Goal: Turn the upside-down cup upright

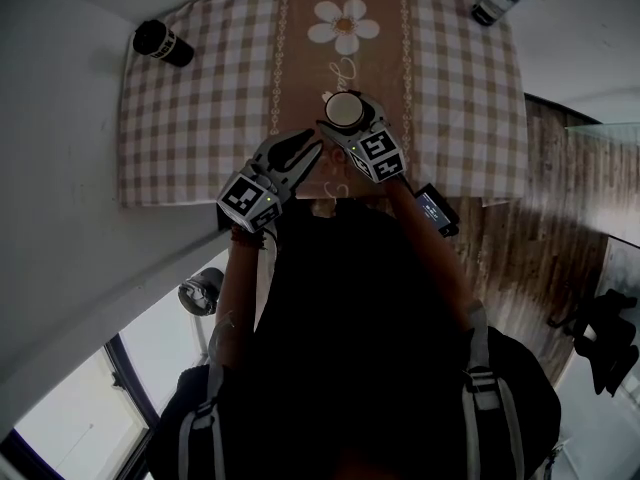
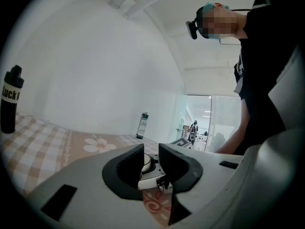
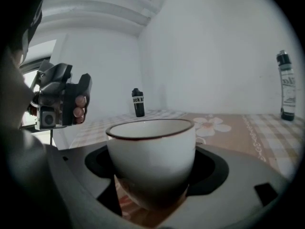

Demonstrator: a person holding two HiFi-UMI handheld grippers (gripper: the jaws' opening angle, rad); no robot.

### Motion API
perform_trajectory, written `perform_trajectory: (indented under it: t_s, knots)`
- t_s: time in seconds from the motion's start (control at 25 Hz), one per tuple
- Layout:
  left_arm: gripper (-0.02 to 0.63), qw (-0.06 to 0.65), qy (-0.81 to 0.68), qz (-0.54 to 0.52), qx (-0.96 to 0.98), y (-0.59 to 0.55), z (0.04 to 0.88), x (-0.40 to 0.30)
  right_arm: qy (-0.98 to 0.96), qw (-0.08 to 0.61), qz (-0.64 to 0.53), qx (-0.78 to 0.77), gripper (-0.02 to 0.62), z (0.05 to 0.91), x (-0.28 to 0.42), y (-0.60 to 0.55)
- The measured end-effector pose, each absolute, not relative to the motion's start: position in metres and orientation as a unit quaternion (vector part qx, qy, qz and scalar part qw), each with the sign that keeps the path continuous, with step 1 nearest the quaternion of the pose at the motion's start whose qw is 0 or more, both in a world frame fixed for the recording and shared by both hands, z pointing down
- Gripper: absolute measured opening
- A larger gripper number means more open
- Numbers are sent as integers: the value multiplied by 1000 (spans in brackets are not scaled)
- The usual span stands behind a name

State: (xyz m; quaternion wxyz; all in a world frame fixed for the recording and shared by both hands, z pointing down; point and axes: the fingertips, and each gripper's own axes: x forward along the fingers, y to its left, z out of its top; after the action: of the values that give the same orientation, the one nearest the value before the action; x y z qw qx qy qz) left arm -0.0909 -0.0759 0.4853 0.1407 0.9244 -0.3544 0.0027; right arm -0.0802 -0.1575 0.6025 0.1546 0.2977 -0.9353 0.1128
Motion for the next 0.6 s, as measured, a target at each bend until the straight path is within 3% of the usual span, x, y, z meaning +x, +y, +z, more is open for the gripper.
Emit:
perform_trajectory:
  t_s: [0.6]
  knots:
    - [104, 142, -349, 2, 926, -74, 492, -87, -925, 219, 104, 293, 413, 614, -69, -146]
